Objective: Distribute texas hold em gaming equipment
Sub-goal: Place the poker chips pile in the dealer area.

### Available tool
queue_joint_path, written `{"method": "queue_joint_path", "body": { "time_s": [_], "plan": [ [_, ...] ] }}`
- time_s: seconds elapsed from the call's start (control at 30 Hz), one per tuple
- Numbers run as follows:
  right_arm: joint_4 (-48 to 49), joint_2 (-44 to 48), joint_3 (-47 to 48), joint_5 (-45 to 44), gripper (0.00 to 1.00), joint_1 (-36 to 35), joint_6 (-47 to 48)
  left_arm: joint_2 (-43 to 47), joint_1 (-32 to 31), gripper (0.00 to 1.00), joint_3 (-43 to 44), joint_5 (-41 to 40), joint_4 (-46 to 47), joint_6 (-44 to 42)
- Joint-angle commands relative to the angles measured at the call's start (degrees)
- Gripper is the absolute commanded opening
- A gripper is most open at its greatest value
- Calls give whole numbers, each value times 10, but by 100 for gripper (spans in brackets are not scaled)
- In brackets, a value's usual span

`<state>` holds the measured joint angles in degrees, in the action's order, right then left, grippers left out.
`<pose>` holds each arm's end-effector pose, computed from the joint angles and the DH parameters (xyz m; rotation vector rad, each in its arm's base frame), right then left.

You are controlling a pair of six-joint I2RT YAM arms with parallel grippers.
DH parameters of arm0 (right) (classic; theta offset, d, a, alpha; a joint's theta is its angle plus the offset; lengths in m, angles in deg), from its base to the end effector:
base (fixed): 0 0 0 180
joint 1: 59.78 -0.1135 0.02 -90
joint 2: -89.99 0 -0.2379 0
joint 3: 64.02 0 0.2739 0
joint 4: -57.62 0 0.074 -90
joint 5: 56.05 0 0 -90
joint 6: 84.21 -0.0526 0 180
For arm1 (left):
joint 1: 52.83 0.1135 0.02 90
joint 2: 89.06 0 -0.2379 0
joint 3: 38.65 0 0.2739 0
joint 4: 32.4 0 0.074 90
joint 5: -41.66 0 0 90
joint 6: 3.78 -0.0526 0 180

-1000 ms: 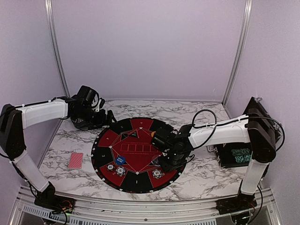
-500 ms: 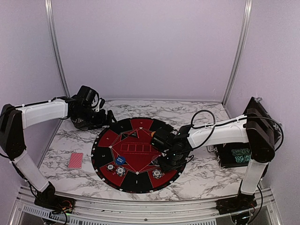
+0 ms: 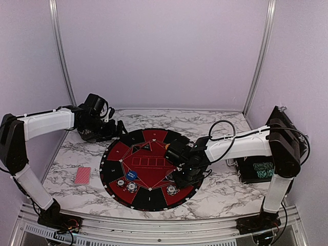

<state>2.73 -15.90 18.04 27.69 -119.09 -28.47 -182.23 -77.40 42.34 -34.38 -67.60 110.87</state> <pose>0.1889 0.3070 0.1078 -0.6191 2.8596 0.1010 0.3454 -0.1719 0.2012 0.1166 2.4785 -0.6785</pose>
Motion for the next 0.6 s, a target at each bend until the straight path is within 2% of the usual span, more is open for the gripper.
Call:
{"method": "queue_joint_path", "body": {
  "time_s": [0.0,0.57],
  "plan": [
    [5,-1,21,-1,41,-6,0,4,3,99,1,3,3,-1],
    [3,0,22,0,44,-7,0,3,3,99,1,3,3,-1]
  ]
}}
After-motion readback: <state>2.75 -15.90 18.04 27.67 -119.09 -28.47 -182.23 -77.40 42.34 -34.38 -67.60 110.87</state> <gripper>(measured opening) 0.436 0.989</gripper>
